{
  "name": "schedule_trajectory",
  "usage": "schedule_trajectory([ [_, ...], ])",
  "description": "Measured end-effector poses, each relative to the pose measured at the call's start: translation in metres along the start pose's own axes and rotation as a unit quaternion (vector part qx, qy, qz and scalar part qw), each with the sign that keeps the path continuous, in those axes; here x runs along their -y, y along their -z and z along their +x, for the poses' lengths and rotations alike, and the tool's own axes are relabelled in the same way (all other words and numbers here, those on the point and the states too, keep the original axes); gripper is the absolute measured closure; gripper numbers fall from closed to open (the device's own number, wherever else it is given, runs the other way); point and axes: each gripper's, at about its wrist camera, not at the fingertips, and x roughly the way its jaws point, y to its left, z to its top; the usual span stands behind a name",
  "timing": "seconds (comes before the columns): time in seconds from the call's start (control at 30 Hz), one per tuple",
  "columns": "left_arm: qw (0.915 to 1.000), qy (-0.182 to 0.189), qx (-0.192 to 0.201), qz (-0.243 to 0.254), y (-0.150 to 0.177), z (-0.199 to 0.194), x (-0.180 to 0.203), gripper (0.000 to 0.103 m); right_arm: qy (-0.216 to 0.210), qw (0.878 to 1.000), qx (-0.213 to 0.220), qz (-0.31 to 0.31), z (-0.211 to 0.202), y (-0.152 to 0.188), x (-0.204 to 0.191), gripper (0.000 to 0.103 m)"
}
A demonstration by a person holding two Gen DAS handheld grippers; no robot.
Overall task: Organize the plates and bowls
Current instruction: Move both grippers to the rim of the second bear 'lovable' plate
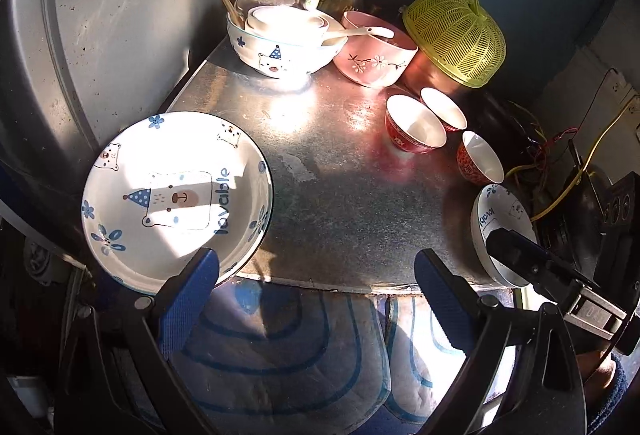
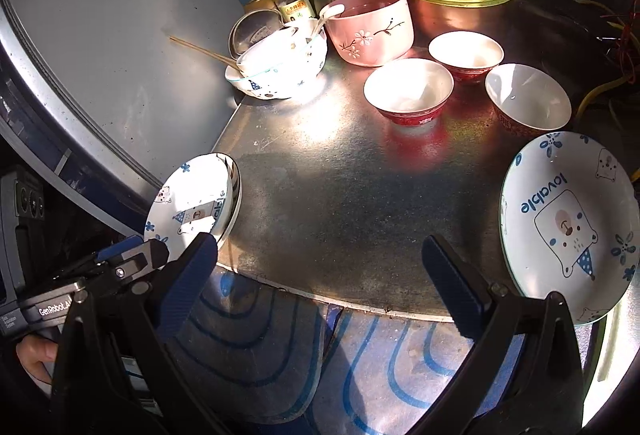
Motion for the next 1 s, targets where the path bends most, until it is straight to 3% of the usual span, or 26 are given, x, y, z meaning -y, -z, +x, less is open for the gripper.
schedule_trajectory([
  [1.0,0.9953,0.033,-0.037,0.084,0.019,0.031,0.103,0.004,0.062,0.993,0.034,0.090,-0.069,0.033,0.105,0.000],
])
